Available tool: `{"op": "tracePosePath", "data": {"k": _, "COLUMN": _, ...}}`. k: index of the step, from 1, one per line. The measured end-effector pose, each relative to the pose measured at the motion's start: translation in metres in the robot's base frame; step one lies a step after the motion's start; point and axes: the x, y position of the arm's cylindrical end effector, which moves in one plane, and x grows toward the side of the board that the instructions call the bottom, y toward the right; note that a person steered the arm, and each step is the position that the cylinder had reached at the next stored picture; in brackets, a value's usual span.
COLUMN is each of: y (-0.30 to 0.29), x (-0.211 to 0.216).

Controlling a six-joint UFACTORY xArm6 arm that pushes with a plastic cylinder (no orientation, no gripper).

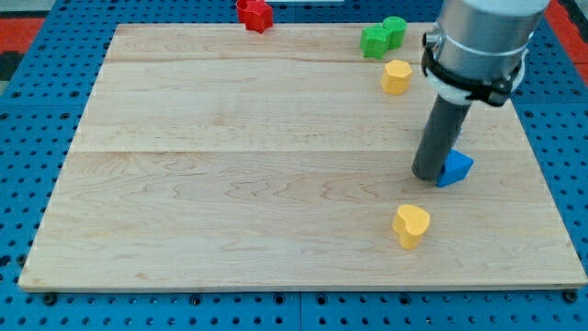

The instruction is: Push the blue triangle into the blue cube

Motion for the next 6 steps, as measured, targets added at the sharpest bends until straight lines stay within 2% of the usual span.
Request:
{"op": "tracePosePath", "data": {"k": 1, "y": 0.039, "x": 0.009}}
{"op": "tracePosePath", "data": {"k": 2, "y": 0.043, "x": -0.027}}
{"op": "tracePosePath", "data": {"k": 3, "y": 0.049, "x": -0.038}}
{"op": "tracePosePath", "data": {"k": 4, "y": 0.068, "x": -0.024}}
{"op": "tracePosePath", "data": {"k": 5, "y": 0.12, "x": -0.035}}
{"op": "tracePosePath", "data": {"k": 6, "y": 0.161, "x": -0.098}}
